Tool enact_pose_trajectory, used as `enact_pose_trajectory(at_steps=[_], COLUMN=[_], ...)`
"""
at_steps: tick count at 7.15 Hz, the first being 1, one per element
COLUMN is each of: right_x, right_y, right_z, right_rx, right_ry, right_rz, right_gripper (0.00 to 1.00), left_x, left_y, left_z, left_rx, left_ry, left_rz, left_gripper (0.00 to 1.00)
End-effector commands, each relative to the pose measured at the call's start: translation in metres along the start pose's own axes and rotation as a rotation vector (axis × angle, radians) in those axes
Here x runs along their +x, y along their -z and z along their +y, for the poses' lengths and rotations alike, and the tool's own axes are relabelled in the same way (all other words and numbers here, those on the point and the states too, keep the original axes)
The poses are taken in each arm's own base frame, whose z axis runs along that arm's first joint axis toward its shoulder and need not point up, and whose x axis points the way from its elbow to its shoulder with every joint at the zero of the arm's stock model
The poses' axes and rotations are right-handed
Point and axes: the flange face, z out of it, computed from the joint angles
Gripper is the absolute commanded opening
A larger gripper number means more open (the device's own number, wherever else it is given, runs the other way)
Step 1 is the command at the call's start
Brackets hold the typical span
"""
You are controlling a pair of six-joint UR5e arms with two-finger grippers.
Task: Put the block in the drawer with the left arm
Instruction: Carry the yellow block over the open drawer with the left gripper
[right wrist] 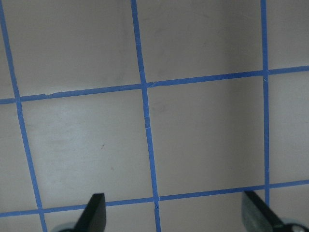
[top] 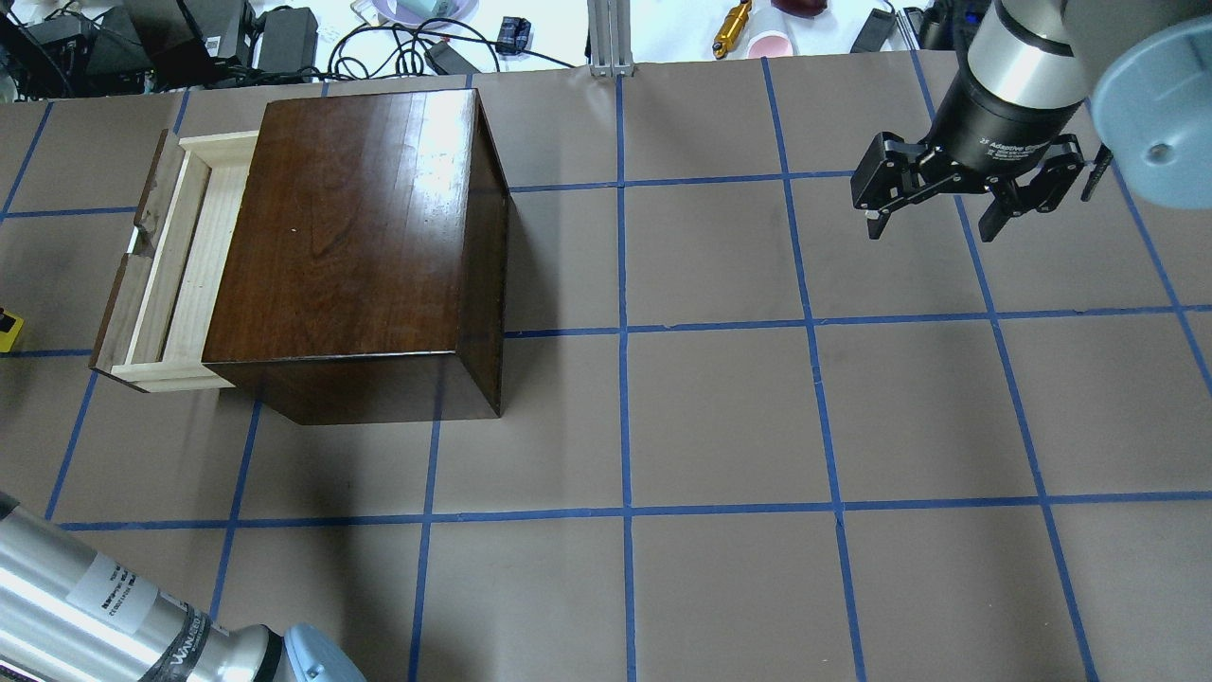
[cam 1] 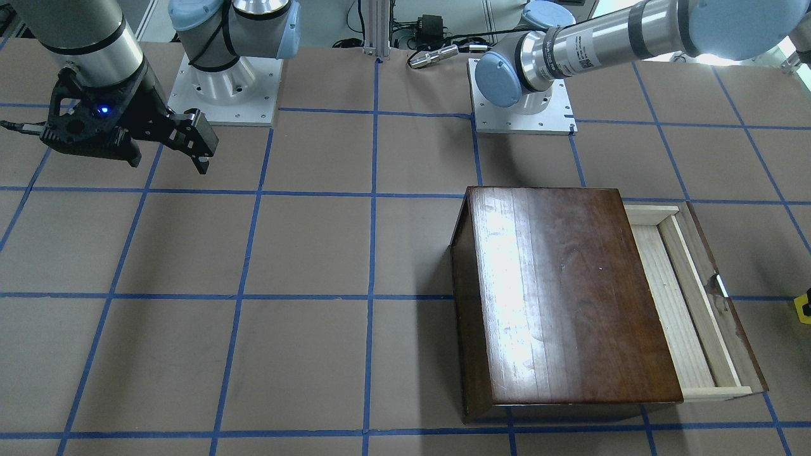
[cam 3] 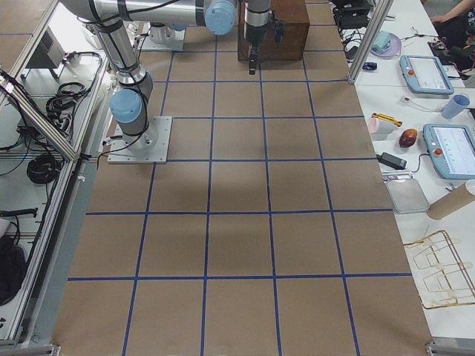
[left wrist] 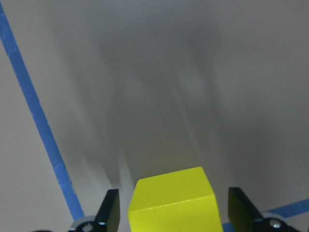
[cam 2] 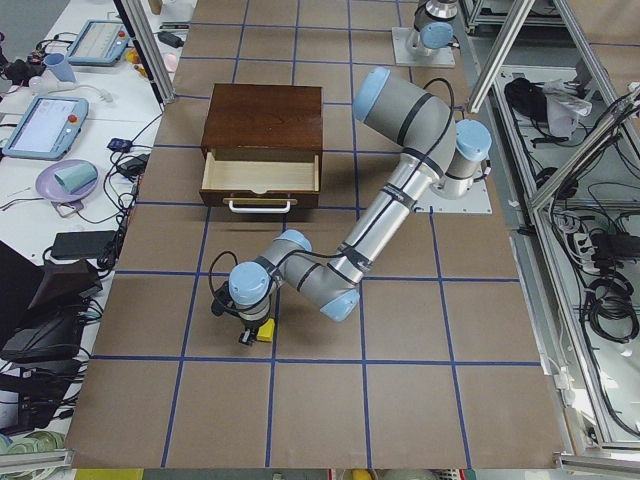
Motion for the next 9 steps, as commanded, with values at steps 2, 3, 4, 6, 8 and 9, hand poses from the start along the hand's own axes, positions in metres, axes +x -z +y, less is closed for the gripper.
enact_pose_trajectory(at_steps=[2, 3, 4, 6, 8, 9], right_x=[0.000, 0.000, 0.000, 0.000, 0.000, 0.000], right_y=[0.000, 0.000, 0.000, 0.000, 0.000, 0.000], right_z=[0.000, 0.000, 0.000, 0.000, 0.000, 0.000], right_rx=[0.000, 0.000, 0.000, 0.000, 0.000, 0.000], right_ry=[0.000, 0.000, 0.000, 0.000, 0.000, 0.000], right_rz=[0.000, 0.000, 0.000, 0.000, 0.000, 0.000], right_gripper=[1.00, 1.00, 1.00, 1.00, 1.00, 1.00], left_x=[0.003, 0.009, 0.019, 0.051, 0.102, 0.126], left_y=[0.037, 0.060, 0.084, 0.138, 0.189, 0.208], left_z=[0.001, -0.002, 0.000, -0.009, -0.036, -0.048], left_rx=[0.004, 0.005, -0.011, -0.029, -0.061, -0.068], left_ry=[0.001, -0.002, 0.006, 0.012, 0.053, 0.080], left_rz=[-0.029, -0.034, -0.002, 0.042, 0.066, 0.078], left_gripper=[0.26, 0.26, 0.26, 0.26, 0.26, 0.26])
